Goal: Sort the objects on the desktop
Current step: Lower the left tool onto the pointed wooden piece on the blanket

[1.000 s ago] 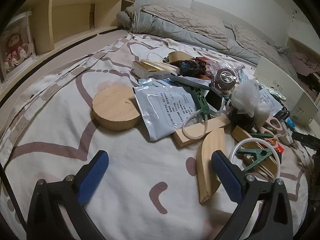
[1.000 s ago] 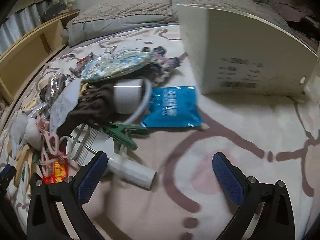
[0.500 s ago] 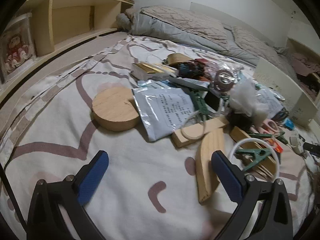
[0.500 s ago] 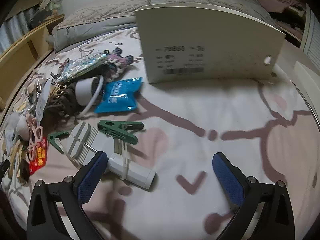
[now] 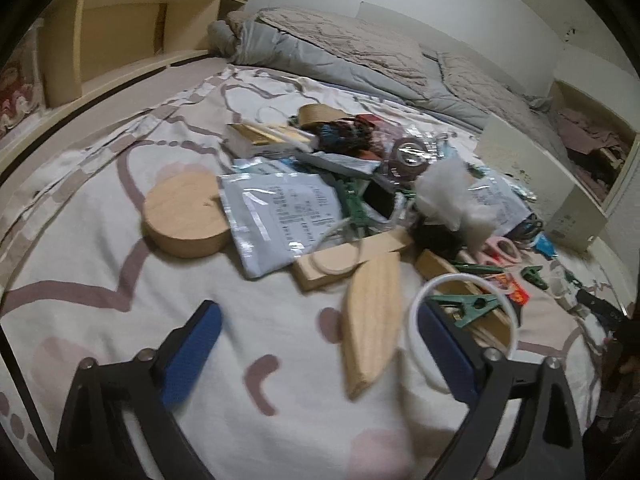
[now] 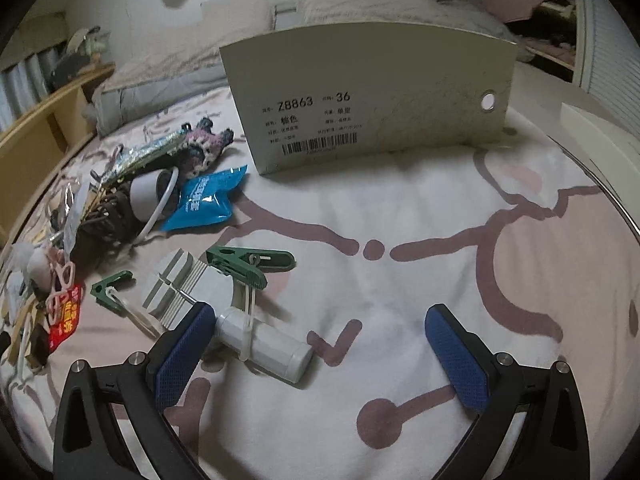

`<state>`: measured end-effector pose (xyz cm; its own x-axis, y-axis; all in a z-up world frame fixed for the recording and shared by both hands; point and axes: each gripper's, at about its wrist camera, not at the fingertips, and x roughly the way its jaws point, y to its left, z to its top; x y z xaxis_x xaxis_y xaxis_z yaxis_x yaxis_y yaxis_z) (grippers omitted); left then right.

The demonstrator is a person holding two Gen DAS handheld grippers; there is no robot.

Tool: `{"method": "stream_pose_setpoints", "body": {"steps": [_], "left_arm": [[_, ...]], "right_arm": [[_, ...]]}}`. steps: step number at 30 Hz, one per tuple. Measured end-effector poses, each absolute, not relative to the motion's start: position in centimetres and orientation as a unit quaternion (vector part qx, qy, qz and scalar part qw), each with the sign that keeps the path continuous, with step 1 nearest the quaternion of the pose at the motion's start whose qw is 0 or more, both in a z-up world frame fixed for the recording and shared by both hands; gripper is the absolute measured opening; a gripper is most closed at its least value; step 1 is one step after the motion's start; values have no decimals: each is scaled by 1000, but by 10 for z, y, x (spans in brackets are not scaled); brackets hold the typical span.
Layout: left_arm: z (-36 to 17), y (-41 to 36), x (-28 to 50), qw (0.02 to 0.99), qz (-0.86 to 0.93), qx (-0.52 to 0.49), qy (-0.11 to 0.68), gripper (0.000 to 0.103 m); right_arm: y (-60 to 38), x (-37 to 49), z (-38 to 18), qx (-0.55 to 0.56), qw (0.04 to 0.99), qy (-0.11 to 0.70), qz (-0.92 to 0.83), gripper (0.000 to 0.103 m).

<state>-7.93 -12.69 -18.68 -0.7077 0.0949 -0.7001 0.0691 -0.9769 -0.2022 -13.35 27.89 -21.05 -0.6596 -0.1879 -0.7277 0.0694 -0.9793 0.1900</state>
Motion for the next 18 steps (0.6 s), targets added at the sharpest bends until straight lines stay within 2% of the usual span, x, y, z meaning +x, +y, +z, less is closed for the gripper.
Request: {"method": "stream_pose_setpoints", "body": {"steps": [2, 5, 11, 14, 18], "left_arm": [[-187, -122, -80, 11, 917, -384, -107, 94], [-185, -118, -81, 4, 915, -390, -104, 77], [-187, -107, -76, 4, 913, -396, -95, 68], [-187, -105, -76, 1, 913, -397, -99, 53], [-188, -103, -74, -8, 911, -399, -107, 41]], "right_arm": [[281, -133, -210, 404, 72, -77, -909, 103], [282, -133, -211, 401, 75, -81, -909, 103], [281, -130, -212, 385, 74, -84, -916, 103], [282, -129, -212, 381, 75, -87, -917, 103], [282, -129, -212, 381, 76, -89, -917, 103]]}}
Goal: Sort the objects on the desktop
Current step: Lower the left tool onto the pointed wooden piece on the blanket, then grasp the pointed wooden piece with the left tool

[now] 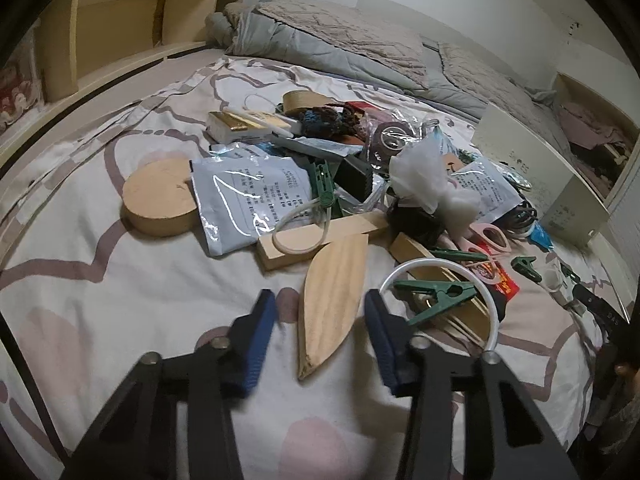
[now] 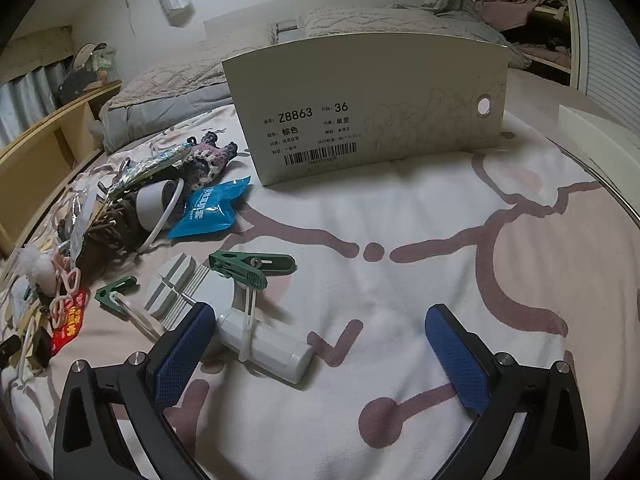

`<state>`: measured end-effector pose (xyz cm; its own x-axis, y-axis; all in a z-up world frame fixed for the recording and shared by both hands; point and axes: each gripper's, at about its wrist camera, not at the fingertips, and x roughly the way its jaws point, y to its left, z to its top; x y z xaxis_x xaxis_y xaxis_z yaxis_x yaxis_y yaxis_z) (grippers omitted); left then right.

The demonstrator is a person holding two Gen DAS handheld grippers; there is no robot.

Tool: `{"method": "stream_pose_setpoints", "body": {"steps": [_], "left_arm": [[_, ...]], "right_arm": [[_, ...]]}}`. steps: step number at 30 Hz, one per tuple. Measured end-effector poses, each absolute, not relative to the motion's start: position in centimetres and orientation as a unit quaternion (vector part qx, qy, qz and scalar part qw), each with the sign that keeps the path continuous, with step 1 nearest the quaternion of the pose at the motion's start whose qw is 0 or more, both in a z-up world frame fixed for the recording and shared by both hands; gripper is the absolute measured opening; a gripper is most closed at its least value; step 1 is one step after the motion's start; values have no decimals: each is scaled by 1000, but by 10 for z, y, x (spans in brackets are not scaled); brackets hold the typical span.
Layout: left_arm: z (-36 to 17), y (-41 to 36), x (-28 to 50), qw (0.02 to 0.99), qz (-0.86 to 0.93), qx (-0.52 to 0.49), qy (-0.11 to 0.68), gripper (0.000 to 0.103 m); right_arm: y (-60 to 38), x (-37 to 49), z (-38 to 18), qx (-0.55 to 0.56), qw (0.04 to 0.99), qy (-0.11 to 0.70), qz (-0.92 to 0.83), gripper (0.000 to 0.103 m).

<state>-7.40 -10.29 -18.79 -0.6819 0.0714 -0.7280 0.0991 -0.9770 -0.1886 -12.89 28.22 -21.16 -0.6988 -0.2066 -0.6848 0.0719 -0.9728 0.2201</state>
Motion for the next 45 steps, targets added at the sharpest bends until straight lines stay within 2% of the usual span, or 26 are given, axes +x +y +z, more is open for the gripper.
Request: {"method": "stream_pose_setpoints", "body": {"steps": [3, 9, 29, 43, 45], "left_arm": [[-187, -102, -73, 7, -909, 399, 119, 34], [-184, -99, -75, 16, -909, 401, 117, 32], [-162, -137, -58, 53, -907, 389, 154, 31], [-168, -121, -62, 62, -898, 420, 114, 31], [-172, -121, -62, 61, -896, 424, 115, 36]], "right_arm": [[282, -129, -212, 380, 77, -89, -918, 103], [283, -127, -212, 378, 77, -91, -918, 103], [282, -127, -212, 378, 74, -92, -918, 103], [281, -130, -207, 391, 74, -84, -914, 103], [279, -134, -202, 409, 95, -74, -904, 103]]}}
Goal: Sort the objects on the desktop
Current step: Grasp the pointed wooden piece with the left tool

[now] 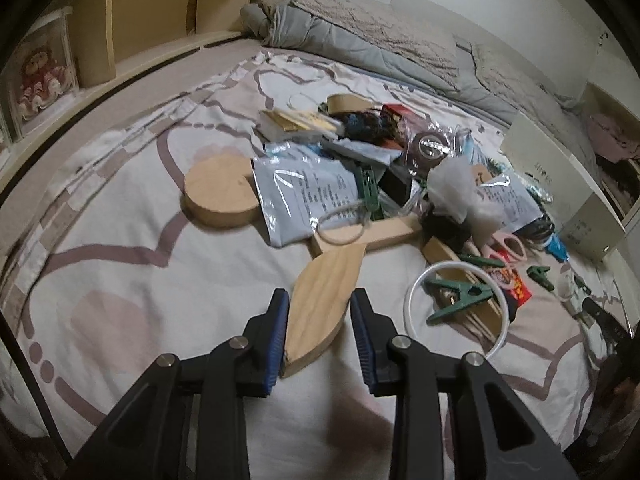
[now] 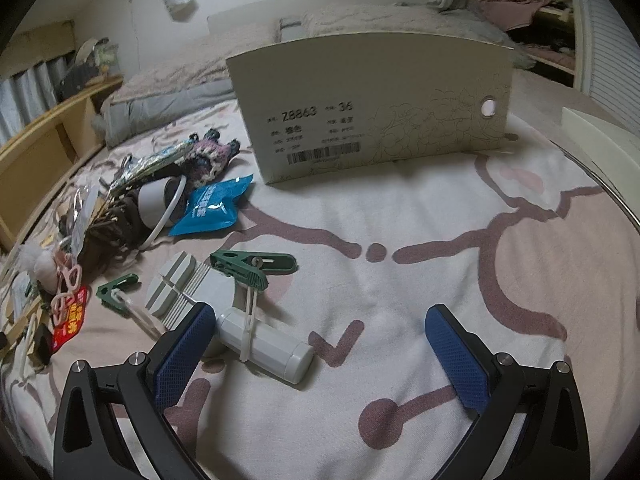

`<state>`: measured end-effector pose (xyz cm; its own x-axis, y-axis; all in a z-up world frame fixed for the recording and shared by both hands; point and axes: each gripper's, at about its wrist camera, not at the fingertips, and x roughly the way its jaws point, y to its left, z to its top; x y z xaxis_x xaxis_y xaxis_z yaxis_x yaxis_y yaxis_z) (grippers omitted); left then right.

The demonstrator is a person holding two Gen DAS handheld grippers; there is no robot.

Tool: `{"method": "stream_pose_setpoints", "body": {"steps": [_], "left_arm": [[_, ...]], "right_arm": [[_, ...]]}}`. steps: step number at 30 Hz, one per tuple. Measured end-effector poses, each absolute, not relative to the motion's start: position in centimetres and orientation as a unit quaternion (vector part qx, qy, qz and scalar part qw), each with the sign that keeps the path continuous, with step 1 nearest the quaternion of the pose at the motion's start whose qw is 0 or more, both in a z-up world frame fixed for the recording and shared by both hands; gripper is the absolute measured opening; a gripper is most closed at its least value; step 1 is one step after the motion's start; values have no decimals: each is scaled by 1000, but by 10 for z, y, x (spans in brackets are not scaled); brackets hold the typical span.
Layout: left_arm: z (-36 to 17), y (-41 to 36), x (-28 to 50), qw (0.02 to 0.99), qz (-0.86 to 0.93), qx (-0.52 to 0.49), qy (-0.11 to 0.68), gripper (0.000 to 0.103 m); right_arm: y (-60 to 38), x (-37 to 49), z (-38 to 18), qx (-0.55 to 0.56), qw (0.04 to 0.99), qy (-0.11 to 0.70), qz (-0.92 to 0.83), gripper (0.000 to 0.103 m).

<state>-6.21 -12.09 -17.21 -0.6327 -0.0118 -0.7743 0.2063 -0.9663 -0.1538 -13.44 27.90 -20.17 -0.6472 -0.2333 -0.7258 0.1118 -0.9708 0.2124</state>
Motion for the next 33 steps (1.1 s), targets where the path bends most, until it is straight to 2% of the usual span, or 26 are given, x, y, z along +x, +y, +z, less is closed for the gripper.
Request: {"method": "stream_pose_setpoints", "body": {"steps": [2, 4, 10, 14, 18, 27, 29, 30, 31, 33], "left_arm": [[-175, -120, -62, 57, -896, 425, 118, 43], [-177, -119, -62, 54, -896, 424, 120, 45], [-182, -112, -71, 48, -898, 424, 110, 45], [-186, -110, -77, 51, -899, 422, 105, 45], [-187, -109, -80, 58, -901, 419, 95, 41], [-196, -115, -78, 50, -906, 407, 108, 41], [-196, -115, -77, 49, -906, 405, 110, 41], [-196, -115, -77, 49, -907, 405, 110, 41], [-196, -114, -77, 49, -907, 404, 109, 41], [-196, -113, -76, 50, -908, 402, 108, 41]], "right_arm": [[277, -137, -193, 418, 114, -64, -899, 103], [276, -134, -177, 401, 128, -53, -905, 103], [273, -133, -156, 408, 140, -5, -902, 103], [267, -133, -165, 448, 148, 3, -882, 103], [255, -130, -176, 450, 154, 15, -880, 103], [236, -145, -197, 463, 163, 40, -870, 103], [233, -145, -199, 459, 169, 45, -871, 97], [232, -143, -198, 456, 172, 47, -872, 82], [231, -141, -197, 453, 177, 53, -872, 73], [231, -137, -194, 451, 182, 60, -872, 64]]}}
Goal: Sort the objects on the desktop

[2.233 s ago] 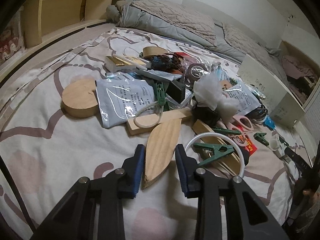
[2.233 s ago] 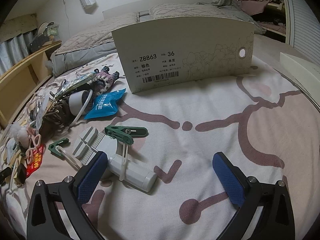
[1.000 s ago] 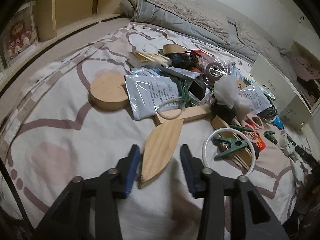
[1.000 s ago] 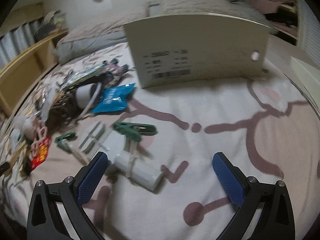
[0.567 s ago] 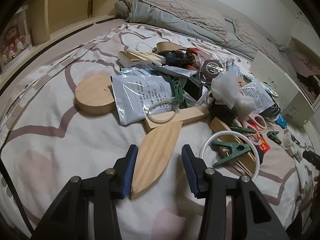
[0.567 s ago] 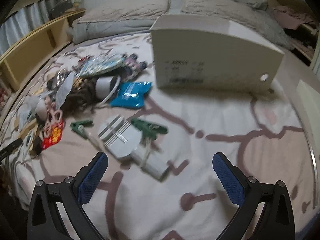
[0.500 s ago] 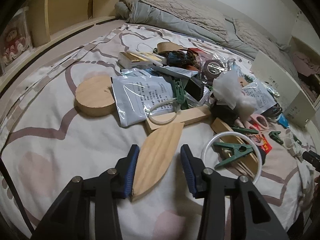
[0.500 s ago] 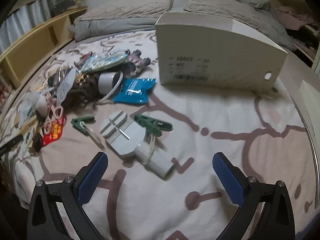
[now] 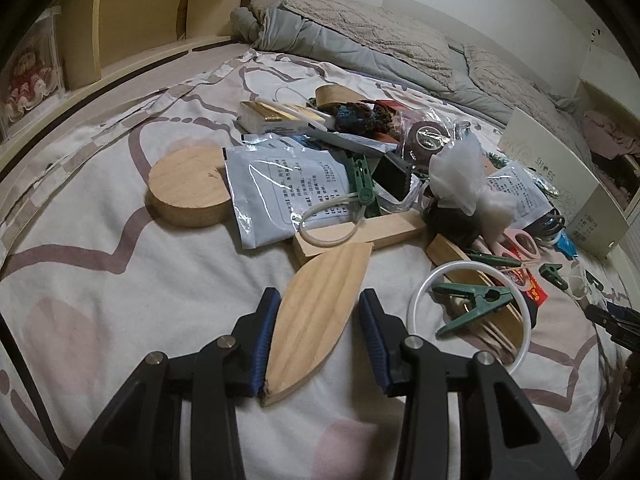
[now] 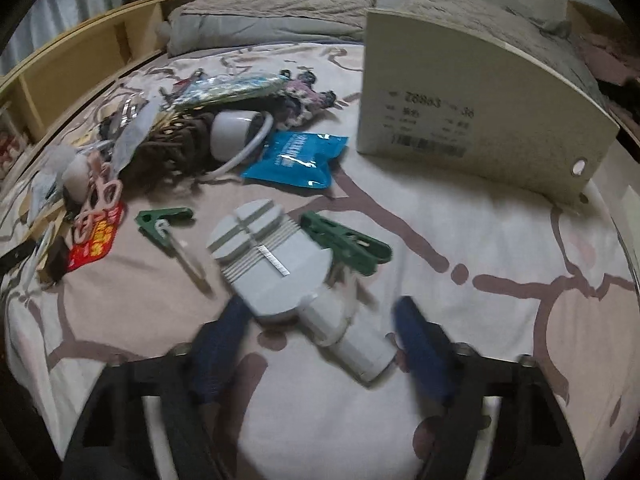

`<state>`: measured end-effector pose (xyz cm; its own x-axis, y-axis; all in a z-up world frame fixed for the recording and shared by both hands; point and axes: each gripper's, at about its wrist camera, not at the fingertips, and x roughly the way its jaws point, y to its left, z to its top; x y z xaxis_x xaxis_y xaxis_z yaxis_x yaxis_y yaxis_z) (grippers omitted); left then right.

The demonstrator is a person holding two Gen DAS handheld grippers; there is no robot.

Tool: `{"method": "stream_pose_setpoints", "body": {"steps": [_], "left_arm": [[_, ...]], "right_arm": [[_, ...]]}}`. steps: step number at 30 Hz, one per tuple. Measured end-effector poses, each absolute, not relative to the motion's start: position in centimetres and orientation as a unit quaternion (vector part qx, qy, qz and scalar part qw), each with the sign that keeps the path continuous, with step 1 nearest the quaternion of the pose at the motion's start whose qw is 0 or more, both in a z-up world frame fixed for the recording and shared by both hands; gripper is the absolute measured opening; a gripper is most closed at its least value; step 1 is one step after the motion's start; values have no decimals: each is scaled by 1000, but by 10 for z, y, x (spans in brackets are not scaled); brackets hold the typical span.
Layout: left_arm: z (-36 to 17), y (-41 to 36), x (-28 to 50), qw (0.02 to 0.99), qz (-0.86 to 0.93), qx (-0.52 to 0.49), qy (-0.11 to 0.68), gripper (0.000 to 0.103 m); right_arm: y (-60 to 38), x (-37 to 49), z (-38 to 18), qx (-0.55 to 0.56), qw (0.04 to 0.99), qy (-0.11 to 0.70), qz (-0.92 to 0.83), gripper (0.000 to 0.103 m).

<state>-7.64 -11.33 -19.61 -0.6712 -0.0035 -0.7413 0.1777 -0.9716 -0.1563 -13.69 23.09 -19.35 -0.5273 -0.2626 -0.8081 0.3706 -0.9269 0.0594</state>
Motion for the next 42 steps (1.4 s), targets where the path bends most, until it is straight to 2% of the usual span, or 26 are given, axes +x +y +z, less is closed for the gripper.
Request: {"method": "stream_pose_setpoints", "body": {"steps": [2, 3, 4, 9, 17, 23, 24, 25, 26, 27, 42], "left_arm": [[-196, -113, -76, 49, -908, 401, 108, 41], [-196, -114, -76, 49, -908, 401, 109, 41], [-196, -114, -76, 48, -908, 400, 110, 41], [-196, -113, -76, 48, -909, 399, 109, 41], [-196, -113, -75, 48, -909, 399, 109, 41], [-196, -113, -75, 48, -909, 399, 109, 41], [-196, -113, -75, 48, -909, 399, 109, 41], [-196, -113, -75, 48, -909, 399, 110, 41], [-196, -113, -75, 48, -909, 399, 110, 41], [-196, -113, -75, 48, -909, 399, 110, 41], [-195, -113, -75, 48, -910, 397, 109, 41]], "right_arm": [[234, -132, -191, 452, 189, 63, -869, 54], [238, -130, -189, 455, 191, 61, -868, 42], [242, -127, -188, 460, 194, 57, -865, 41], [254, -115, -185, 474, 201, 46, -856, 41], [272, -141, -166, 464, 181, -63, -865, 41], [267, -163, -186, 503, 177, -111, -839, 41], [269, -164, -188, 503, 178, -125, -836, 35], [271, -163, -188, 501, 185, -138, -834, 23], [272, -163, -188, 499, 189, -149, -833, 17], [273, -162, -186, 495, 184, -149, -836, 8], [321, -140, -159, 479, 104, -84, -868, 4]]}}
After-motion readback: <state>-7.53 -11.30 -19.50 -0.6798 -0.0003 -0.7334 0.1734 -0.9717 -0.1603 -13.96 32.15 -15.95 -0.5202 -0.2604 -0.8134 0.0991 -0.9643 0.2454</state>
